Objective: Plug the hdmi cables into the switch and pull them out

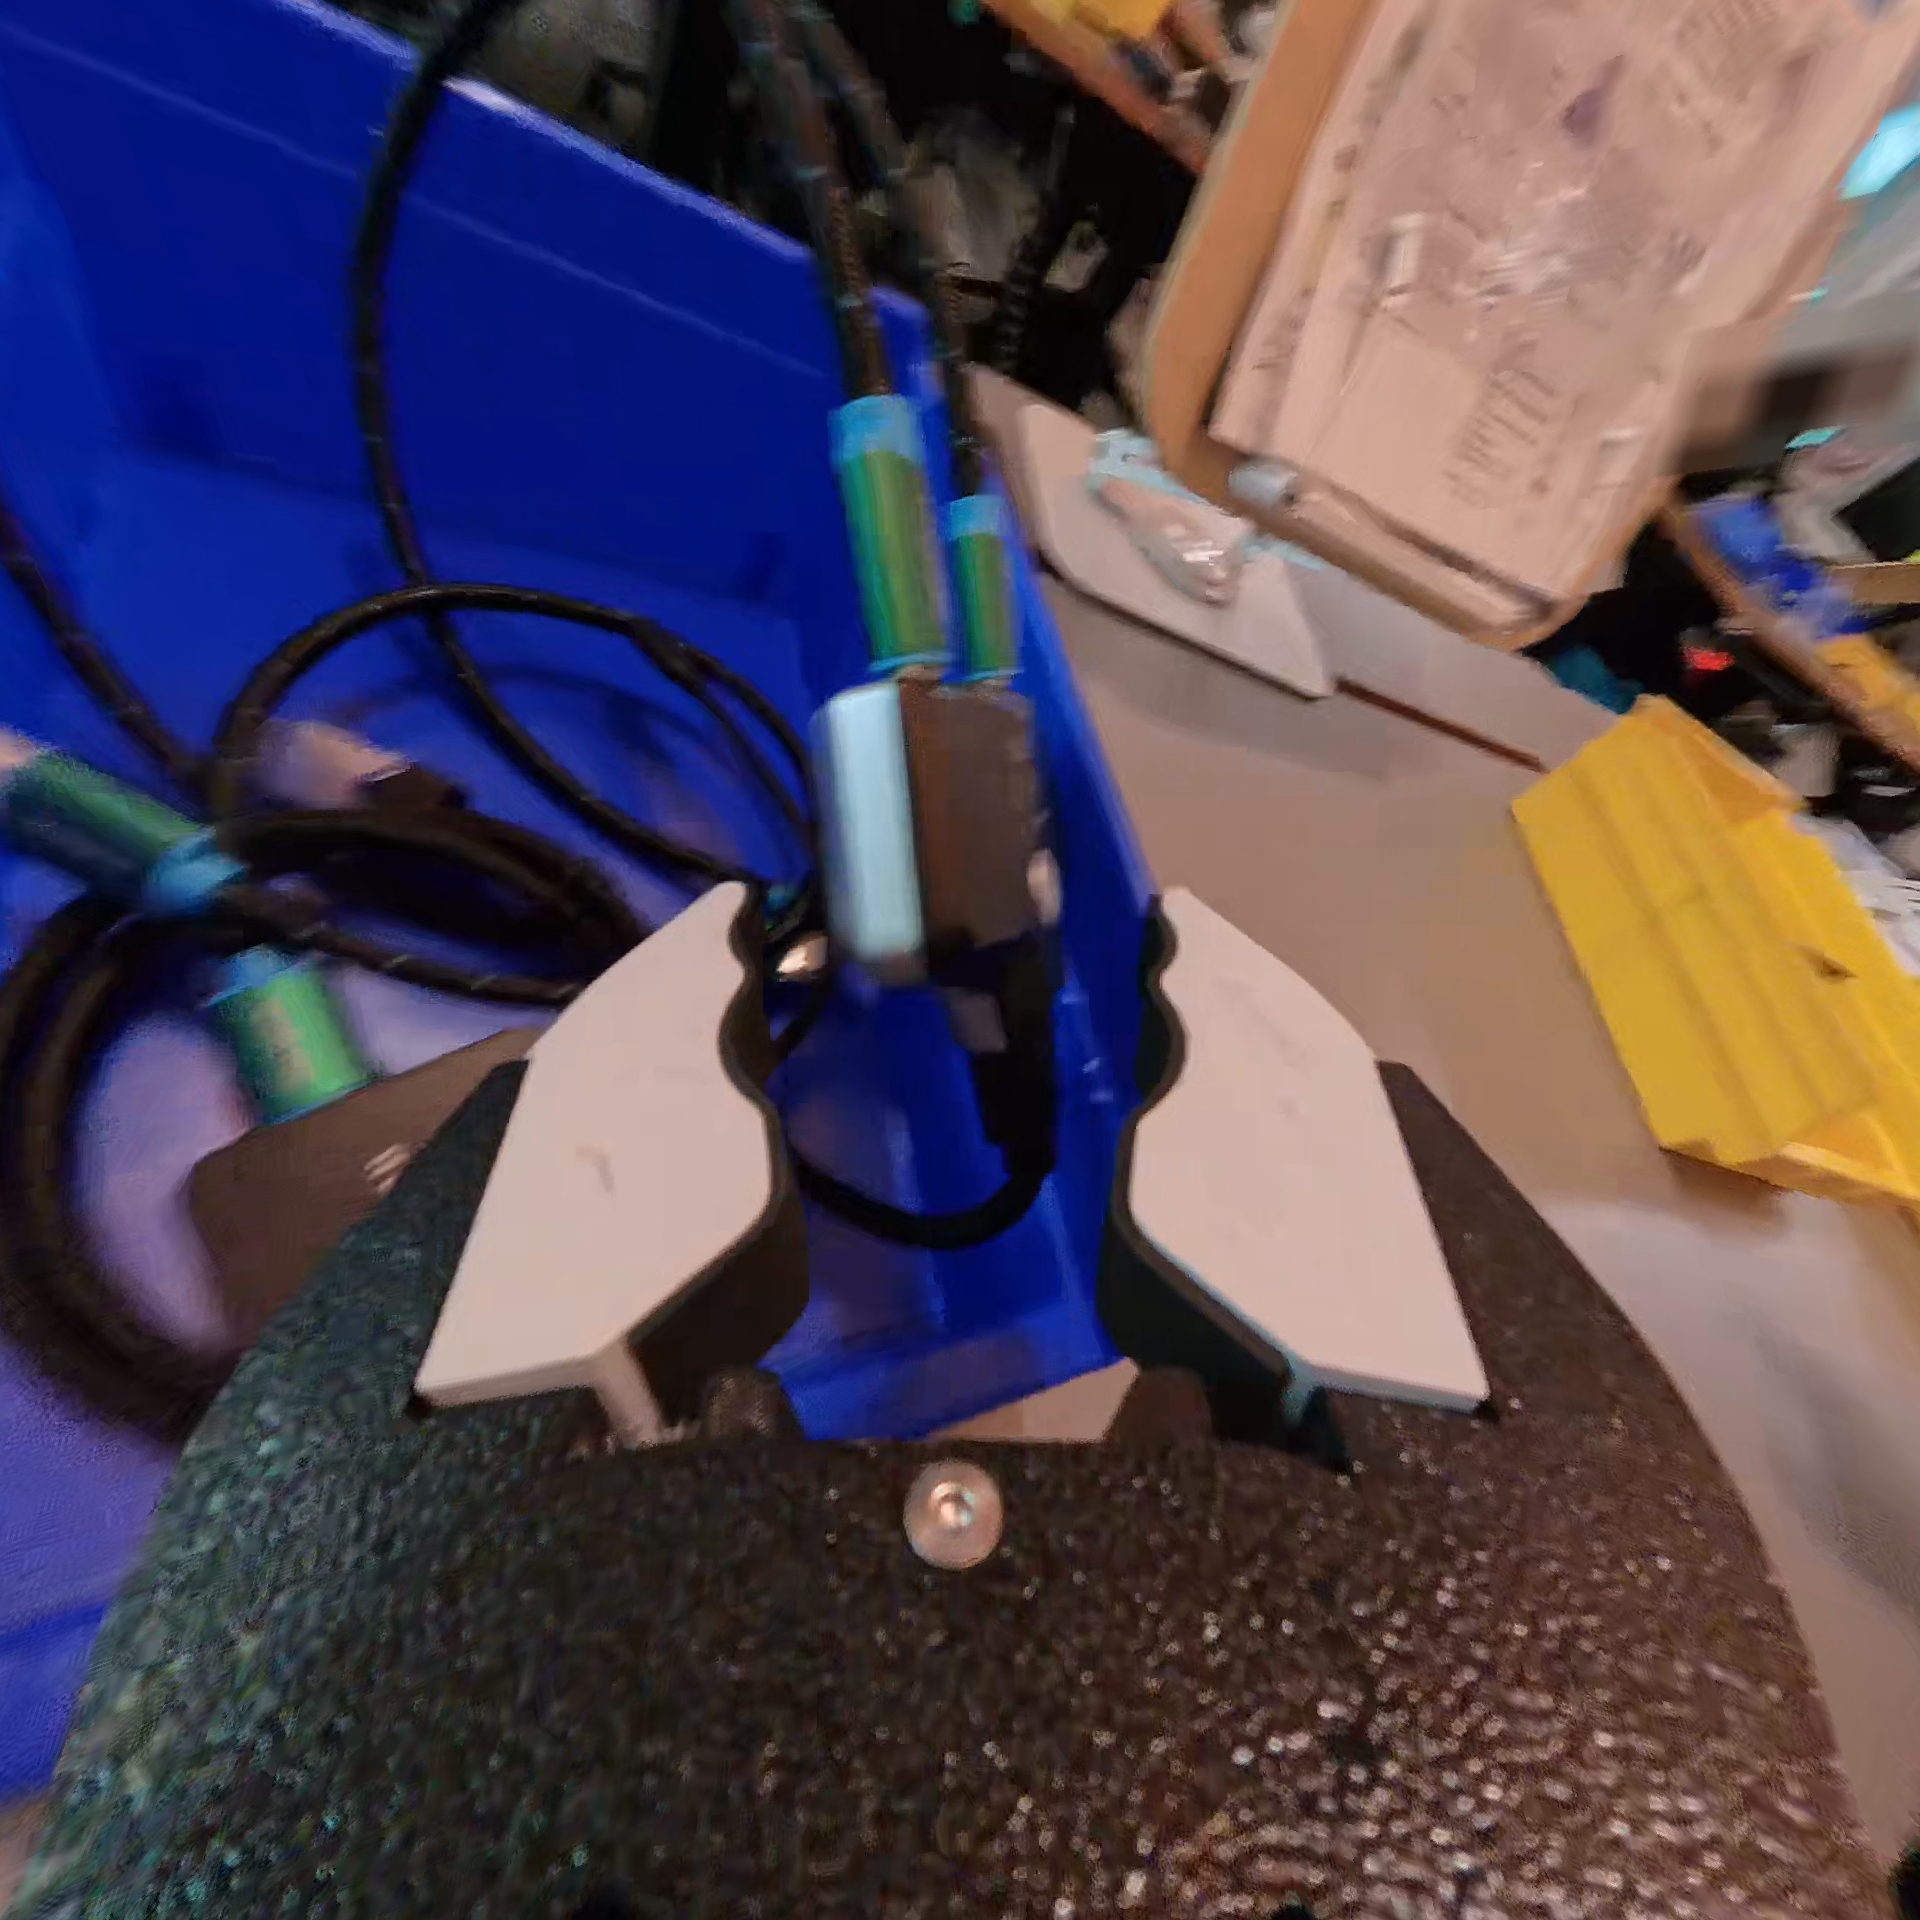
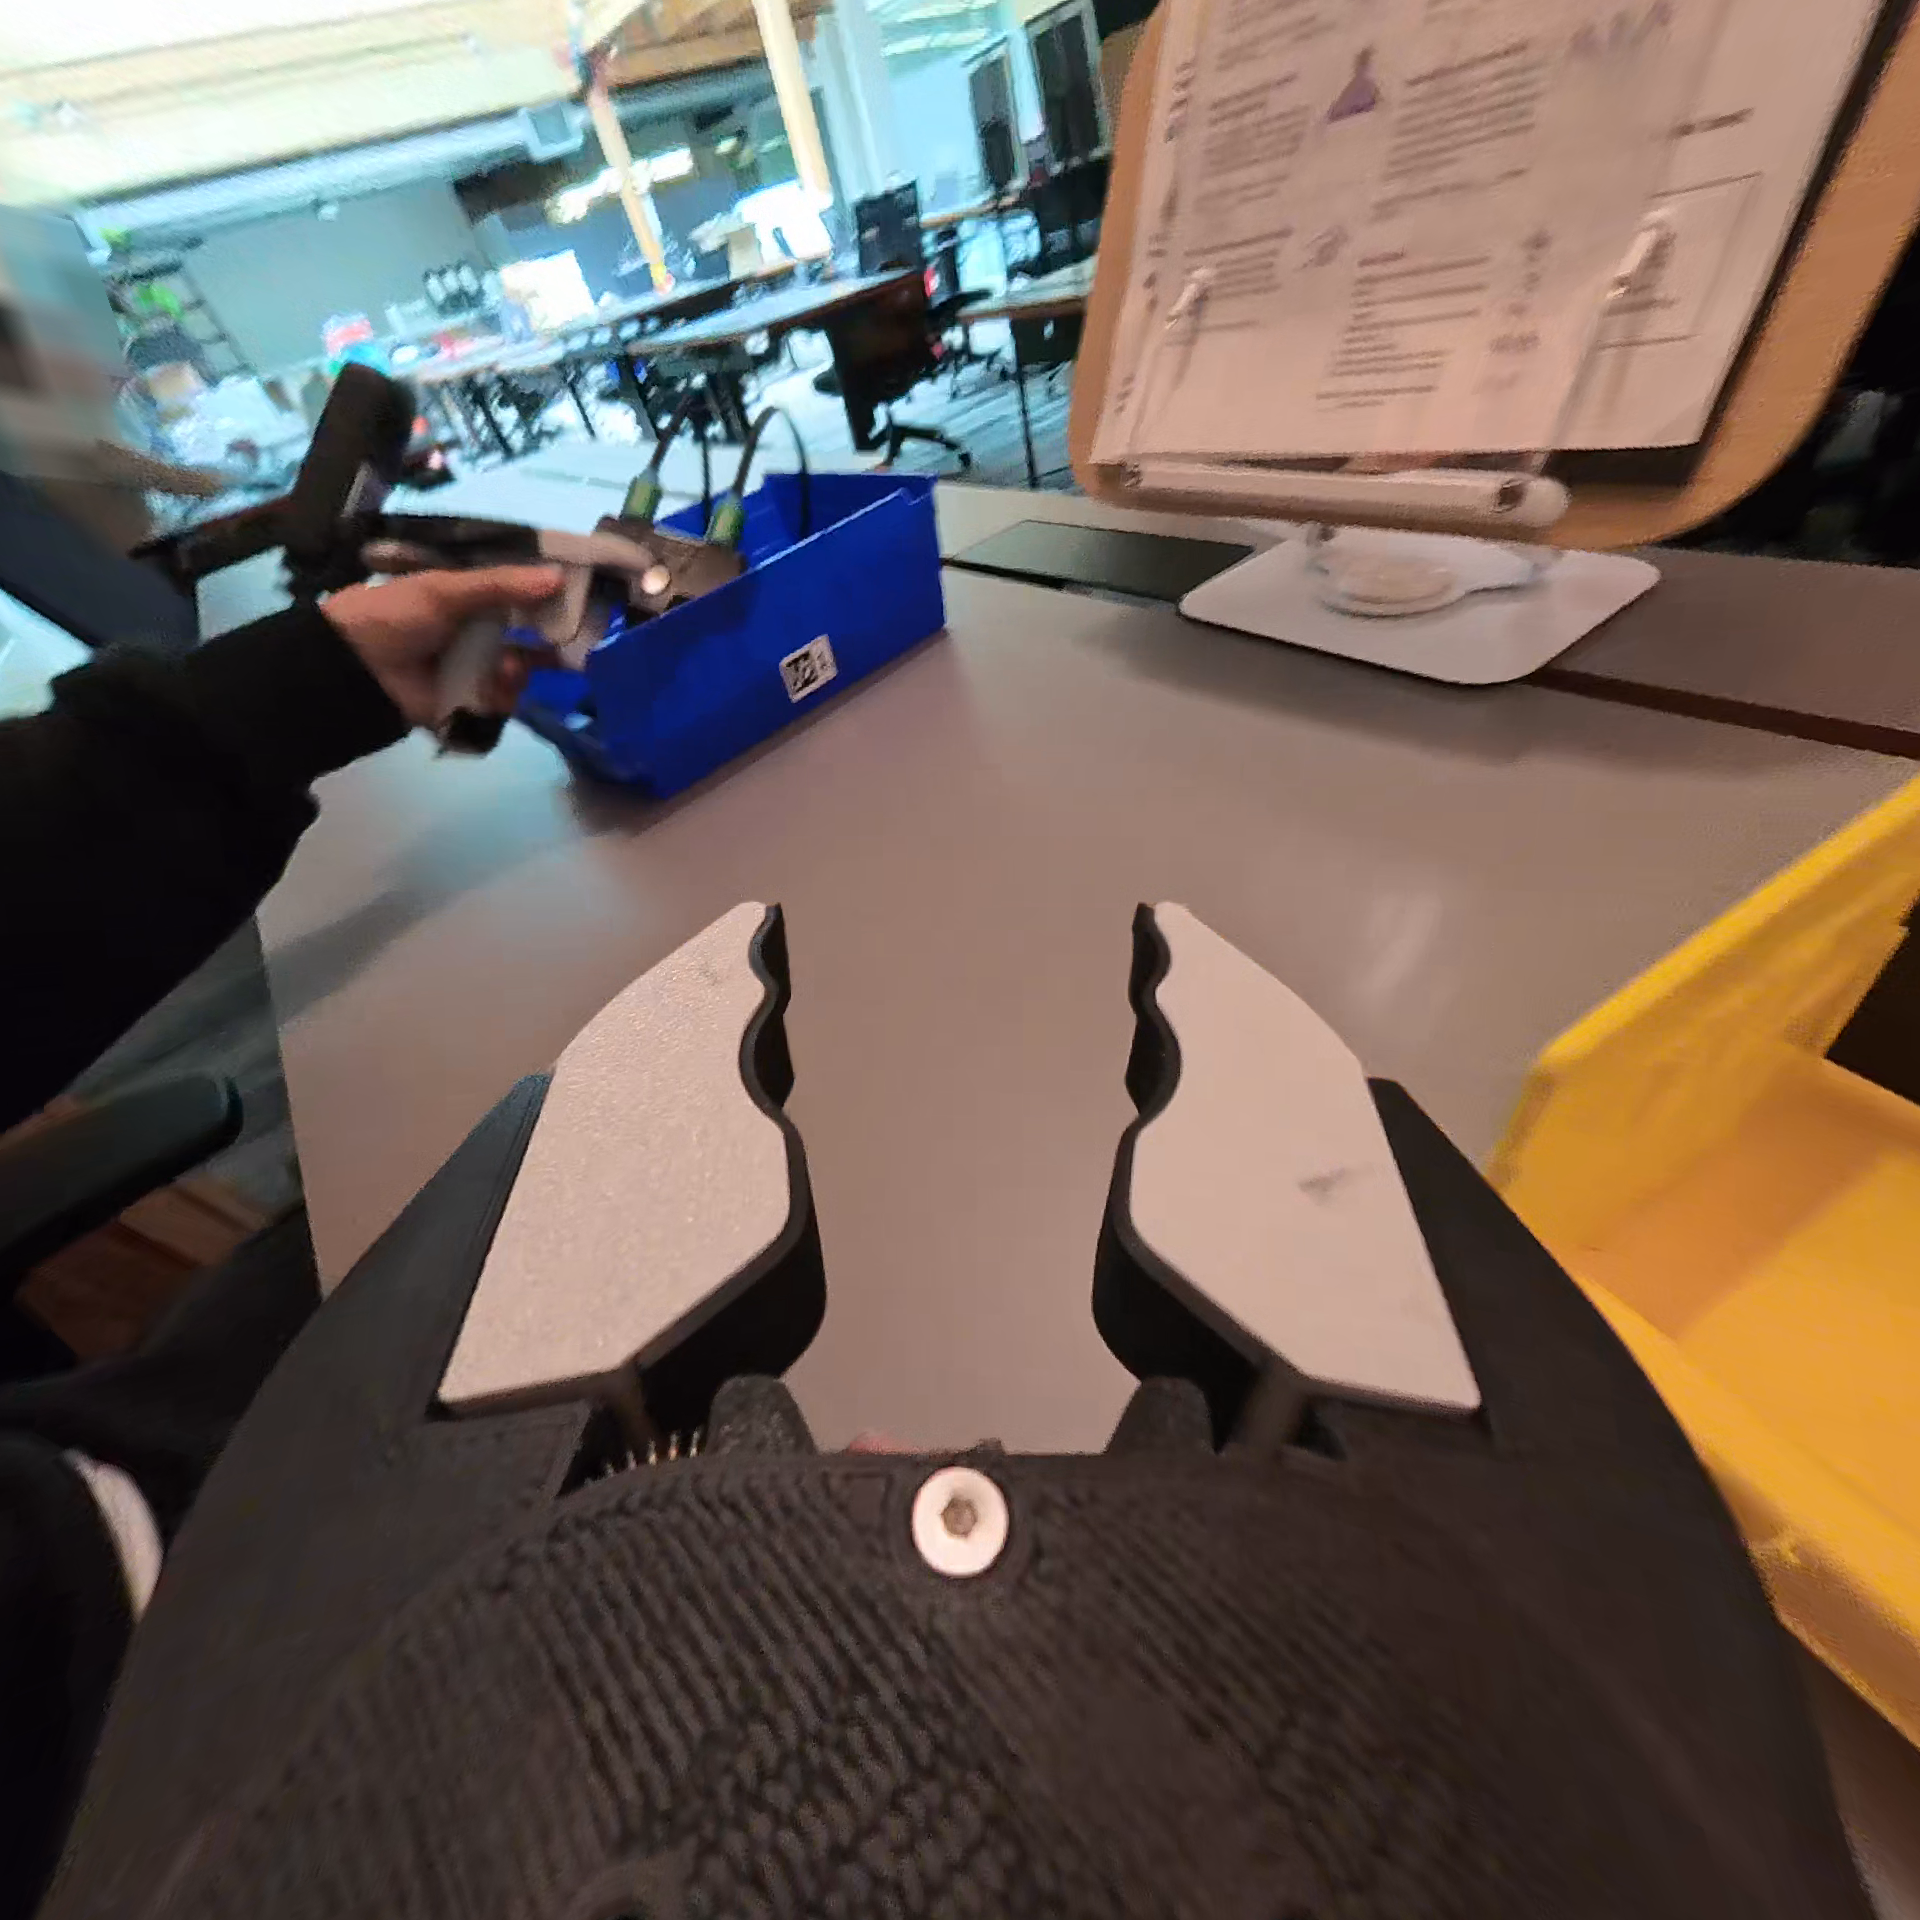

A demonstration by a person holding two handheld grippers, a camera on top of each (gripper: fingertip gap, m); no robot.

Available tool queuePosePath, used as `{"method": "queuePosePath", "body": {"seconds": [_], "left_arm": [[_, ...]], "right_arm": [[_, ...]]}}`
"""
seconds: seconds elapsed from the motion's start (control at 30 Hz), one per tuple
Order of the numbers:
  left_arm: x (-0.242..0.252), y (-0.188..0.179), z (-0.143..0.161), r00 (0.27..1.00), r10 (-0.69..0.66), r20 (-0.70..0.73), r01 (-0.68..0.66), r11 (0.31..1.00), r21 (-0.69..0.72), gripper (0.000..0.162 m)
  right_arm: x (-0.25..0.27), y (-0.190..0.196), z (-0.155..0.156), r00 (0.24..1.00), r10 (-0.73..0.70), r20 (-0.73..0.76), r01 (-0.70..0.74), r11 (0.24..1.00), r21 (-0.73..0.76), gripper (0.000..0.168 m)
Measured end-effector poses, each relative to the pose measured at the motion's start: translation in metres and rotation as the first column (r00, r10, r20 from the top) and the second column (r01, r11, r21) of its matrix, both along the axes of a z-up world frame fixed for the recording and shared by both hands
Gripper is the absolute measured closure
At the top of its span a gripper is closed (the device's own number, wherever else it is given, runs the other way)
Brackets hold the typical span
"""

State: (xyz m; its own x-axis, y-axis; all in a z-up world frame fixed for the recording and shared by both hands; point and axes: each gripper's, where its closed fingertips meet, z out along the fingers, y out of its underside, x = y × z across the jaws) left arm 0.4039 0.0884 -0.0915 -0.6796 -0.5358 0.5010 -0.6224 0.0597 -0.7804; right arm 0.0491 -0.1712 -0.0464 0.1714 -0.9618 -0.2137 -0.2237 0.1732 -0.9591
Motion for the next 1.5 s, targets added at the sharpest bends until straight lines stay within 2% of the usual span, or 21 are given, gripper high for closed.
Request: {"method": "queuePosePath", "body": {"seconds": [0.07,0.1,0.17,0.3,0.4,0.57,0.73,0.8,1.0,1.17,1.23,1.3,1.5], "left_arm": [[0.004,-0.01,0.008,1.0,-0.012,-0.011,0.011,0.997,-0.074,0.131],[0.007,-0.011,0.01,1.0,-0.009,-0.023,0.007,0.995,-0.1,0.138],[0.01,-0.012,0.024,1.0,-0.015,-0.025,0.01,0.984,-0.18,0.139],[0.001,-0.016,0.076,0.996,-0.074,0.059,0.091,0.926,-0.365,0.139],[-0.009,-0.016,0.111,0.991,-0.119,0.061,0.133,0.874,-0.467,0.139],[-0.026,-0.007,0.175,0.968,-0.245,0.051,0.203,0.652,-0.73,0.14],[-0.039,0.002,0.215,0.947,-0.302,0.113,0.247,0.452,-0.857,0.14],[-0.047,0.002,0.227,0.936,-0.307,0.171,0.292,0.408,-0.865,0.14],[-0.078,-0.006,0.268,0.883,-0.333,0.33,0.446,0.379,-0.811,0.14],[-0.124,-0.029,0.283,0.833,-0.401,0.381,0.545,0.478,-0.688,0.14],[-0.148,-0.043,0.283,0.82,-0.418,0.392,0.57,0.534,-0.624,0.14],[-0.176,-0.056,0.28,0.797,-0.455,0.397,0.602,0.555,-0.574,0.139],[-0.254,-0.084,0.27,0.71,-0.56,0.427,0.7,0.495,-0.515,0.139]], "right_arm": [[-0.002,0.006,-0.008,0.999,0.029,-0.044,-0.031,0.999,-0.033,0.105],[-0.003,0.004,-0.011,0.998,0.02,-0.054,-0.023,0.998,-0.05,0.105],[-0.005,-0.005,-0.01,0.999,-0.018,-0.05,0.015,0.998,-0.063,0.107],[-0.014,-0.017,-0.006,0.999,-0.039,-0.02,0.038,0.998,-0.041,0.11],[-0.017,-0.029,-0.006,0.997,-0.072,-0.012,0.072,0.997,-0.005,0.113],[-0.019,-0.035,-0.007,0.996,-0.084,-0.004,0.084,0.996,0.03,0.116],[-0.019,-0.034,-0.01,0.997,-0.078,-0.014,0.078,0.997,0.006,0.116],[-0.018,-0.034,-0.011,0.997,-0.079,-0.022,0.079,0.997,-0.004,0.116],[-0.018,-0.036,-0.011,0.996,-0.091,-0.018,0.09,0.995,-0.032,0.117],[-0.02,-0.021,0.017,0.994,-0.044,0.099,0.045,0.999,-0.002,0.112],[-0.02,-0.008,0.033,0.988,-0.001,0.155,-0.002,1.0,0.024,0.106],[-0.022,0.013,0.051,0.974,0.065,0.218,-0.077,0.996,0.048,0.104],[-0.032,0.084,0.1,0.891,0.251,0.377,-0.283,0.959,0.03,0.101]]}}
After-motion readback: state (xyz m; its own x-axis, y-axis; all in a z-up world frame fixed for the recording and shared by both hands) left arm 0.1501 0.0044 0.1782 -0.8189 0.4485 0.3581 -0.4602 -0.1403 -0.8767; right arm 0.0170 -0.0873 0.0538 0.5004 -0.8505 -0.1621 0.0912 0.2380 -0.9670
